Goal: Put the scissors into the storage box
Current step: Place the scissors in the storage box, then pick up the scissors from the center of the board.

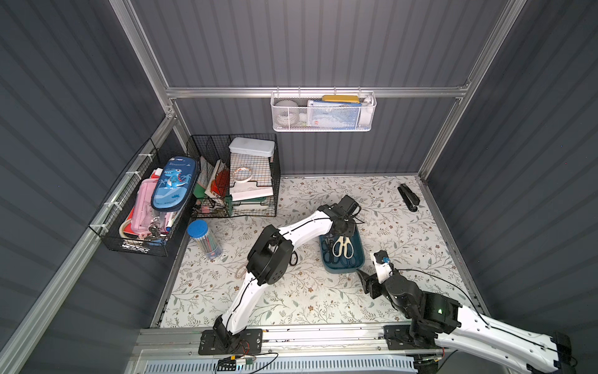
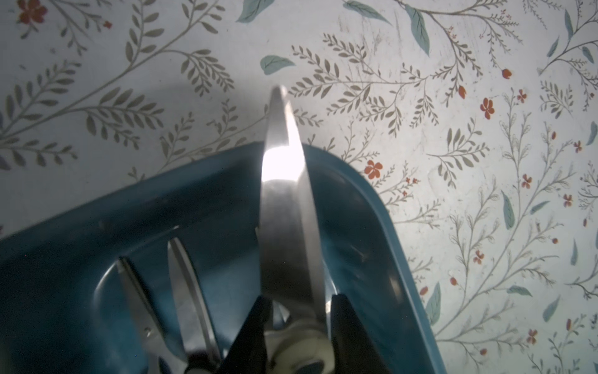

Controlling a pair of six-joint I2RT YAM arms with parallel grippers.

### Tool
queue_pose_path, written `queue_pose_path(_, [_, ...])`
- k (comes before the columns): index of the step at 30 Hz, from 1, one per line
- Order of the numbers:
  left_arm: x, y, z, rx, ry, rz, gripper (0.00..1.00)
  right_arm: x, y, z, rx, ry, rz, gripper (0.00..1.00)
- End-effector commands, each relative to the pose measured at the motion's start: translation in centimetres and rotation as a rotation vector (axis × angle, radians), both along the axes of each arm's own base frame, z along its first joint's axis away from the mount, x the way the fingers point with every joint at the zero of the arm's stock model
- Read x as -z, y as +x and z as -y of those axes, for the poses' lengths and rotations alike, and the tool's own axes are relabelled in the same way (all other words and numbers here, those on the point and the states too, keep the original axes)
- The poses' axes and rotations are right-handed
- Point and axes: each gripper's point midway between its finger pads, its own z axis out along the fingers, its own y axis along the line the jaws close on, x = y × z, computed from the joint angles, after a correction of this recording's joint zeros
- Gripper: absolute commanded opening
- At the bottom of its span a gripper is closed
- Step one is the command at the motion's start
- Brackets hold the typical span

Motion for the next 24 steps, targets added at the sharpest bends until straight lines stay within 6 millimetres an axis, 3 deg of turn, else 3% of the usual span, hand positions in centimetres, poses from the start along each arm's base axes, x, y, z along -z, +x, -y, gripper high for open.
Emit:
queue_pose_path(1, [-3.5, -0.7, 0.6, -0.029, -0.120, -0.006, 0.29, -0.4, 0.3, 0.0, 0.019, 0.011, 0.014, 0.72])
queue_pose_path(6, [-1.6, -2.0, 0.9, -0.031, -0.132, -0.068, 0.30, -0.2, 0.3, -0.2, 0.015, 0.004, 0.010, 0.72])
queue_pose_path(12, [0.0, -2.1, 0.9, -0.030, -0.108, -0.087, 0.37, -0.1, 0.3, -0.4, 0.009, -0.005, 0.003, 0.72])
queue_pose_path(15, [-0.2, -1.8, 0.9, -0.029, -0.108, -0.078, 0.50, -0.1, 0.3, -0.4, 0.009, -0.008, 0.002, 0.72])
queue_pose_path(18, [-1.9, -1.4, 1.0, -0.029, -0.117, -0.045, 0.51, -0.1, 0.3, -0.3, 0.014, -0.005, 0.003, 0.72])
queue_pose_path(22, [-7.2, -0.6, 0.0, -0.057, -0.158, 0.078, 0.53, -0.3, 0.3, -0.1, 0.018, 0.003, 0.009, 0.72])
queue_pose_path(24, [-9.1, -0.5, -1.7, -0.091, -0.140, 0.129, 0.54, -0.3, 0.3, 0.0, 0.020, 0.009, 0.015, 0.73])
